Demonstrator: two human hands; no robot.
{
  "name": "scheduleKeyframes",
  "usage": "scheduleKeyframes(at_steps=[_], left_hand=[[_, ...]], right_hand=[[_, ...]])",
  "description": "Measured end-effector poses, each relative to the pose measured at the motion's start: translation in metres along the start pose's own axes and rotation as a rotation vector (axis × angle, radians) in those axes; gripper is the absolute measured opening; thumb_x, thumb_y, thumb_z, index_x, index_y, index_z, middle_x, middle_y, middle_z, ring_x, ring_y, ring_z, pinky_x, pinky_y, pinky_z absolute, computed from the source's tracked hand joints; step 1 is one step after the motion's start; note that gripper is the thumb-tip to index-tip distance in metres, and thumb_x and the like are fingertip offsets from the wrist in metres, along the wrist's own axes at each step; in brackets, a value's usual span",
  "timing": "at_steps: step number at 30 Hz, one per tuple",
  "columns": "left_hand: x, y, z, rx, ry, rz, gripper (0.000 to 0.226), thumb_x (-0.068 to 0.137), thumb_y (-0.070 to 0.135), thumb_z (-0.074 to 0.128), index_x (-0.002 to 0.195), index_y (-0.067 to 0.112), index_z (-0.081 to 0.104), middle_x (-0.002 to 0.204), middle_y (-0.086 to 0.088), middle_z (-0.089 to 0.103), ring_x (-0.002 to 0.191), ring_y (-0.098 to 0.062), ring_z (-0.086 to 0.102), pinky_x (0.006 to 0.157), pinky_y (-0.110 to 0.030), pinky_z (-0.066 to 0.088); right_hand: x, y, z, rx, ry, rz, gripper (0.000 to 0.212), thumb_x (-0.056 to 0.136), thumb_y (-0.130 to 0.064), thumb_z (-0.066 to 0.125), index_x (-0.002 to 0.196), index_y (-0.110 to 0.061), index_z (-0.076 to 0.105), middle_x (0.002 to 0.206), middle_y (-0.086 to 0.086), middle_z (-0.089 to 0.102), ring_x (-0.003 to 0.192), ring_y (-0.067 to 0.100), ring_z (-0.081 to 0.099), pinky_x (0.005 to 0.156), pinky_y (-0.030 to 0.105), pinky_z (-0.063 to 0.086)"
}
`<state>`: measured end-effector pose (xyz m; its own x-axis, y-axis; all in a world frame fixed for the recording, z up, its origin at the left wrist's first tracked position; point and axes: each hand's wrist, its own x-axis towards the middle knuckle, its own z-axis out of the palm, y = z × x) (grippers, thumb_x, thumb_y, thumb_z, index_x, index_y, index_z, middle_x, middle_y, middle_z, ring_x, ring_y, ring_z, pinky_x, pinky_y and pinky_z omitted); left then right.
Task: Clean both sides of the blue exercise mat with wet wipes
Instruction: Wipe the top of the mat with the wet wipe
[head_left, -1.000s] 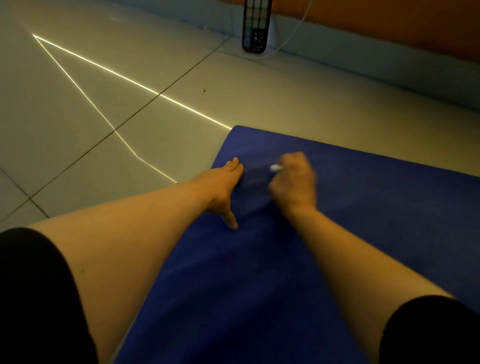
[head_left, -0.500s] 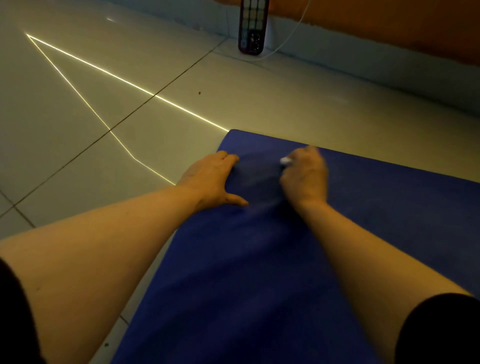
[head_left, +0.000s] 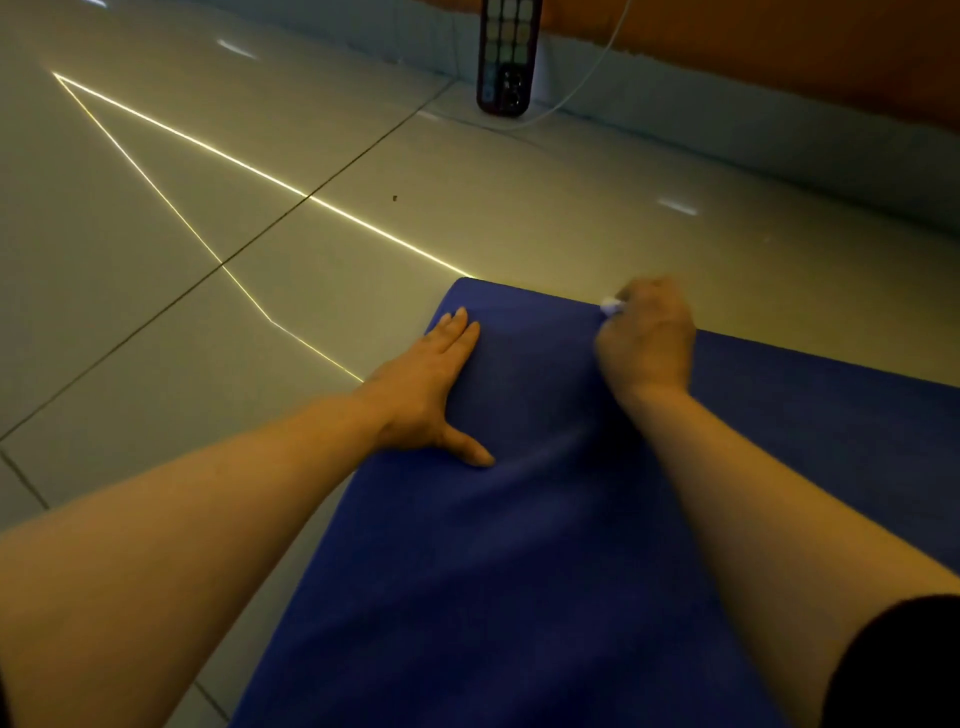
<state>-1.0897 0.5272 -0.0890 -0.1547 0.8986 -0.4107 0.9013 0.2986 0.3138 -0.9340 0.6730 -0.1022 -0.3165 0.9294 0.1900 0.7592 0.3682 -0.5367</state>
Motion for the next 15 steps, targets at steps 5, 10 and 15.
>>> scheduleKeyframes(at_steps=[5,10,15], left_hand=[[-0.001,0.002,0.002,-0.074,0.036,0.009,0.135,0.063,0.049,0.083,0.152,0.018,-0.013,0.159,0.003,-0.023,0.146,-0.011,-0.016,0.119,-0.027,0.0],[-0.017,0.007,0.007,-0.174,0.157,-0.079,0.13,0.064,0.049,0.083,0.154,0.018,-0.006,0.161,0.003,-0.013,0.148,-0.011,-0.006,0.118,-0.027,0.007],[-0.036,0.014,0.026,-0.189,0.272,-0.187,0.117,0.073,0.056,0.073,0.154,0.014,0.0,0.162,-0.001,-0.006,0.149,-0.014,0.0,0.116,-0.023,0.007]], right_hand=[[-0.018,-0.049,0.027,0.108,-0.083,-0.057,0.012,0.091,-0.009,0.05,0.089,-0.004,0.062,0.103,0.013,0.056,0.088,0.028,0.053,0.063,0.017,0.022],[-0.036,-0.064,0.042,0.129,-0.134,-0.304,0.019,0.093,-0.013,0.051,0.075,-0.009,0.055,0.089,0.009,0.054,0.074,0.022,0.049,0.063,0.022,0.026],[-0.012,-0.044,0.037,0.061,0.004,-0.082,0.016,0.093,-0.009,0.05,0.089,-0.001,0.062,0.1,0.012,0.055,0.076,0.018,0.043,0.064,0.023,0.026]])
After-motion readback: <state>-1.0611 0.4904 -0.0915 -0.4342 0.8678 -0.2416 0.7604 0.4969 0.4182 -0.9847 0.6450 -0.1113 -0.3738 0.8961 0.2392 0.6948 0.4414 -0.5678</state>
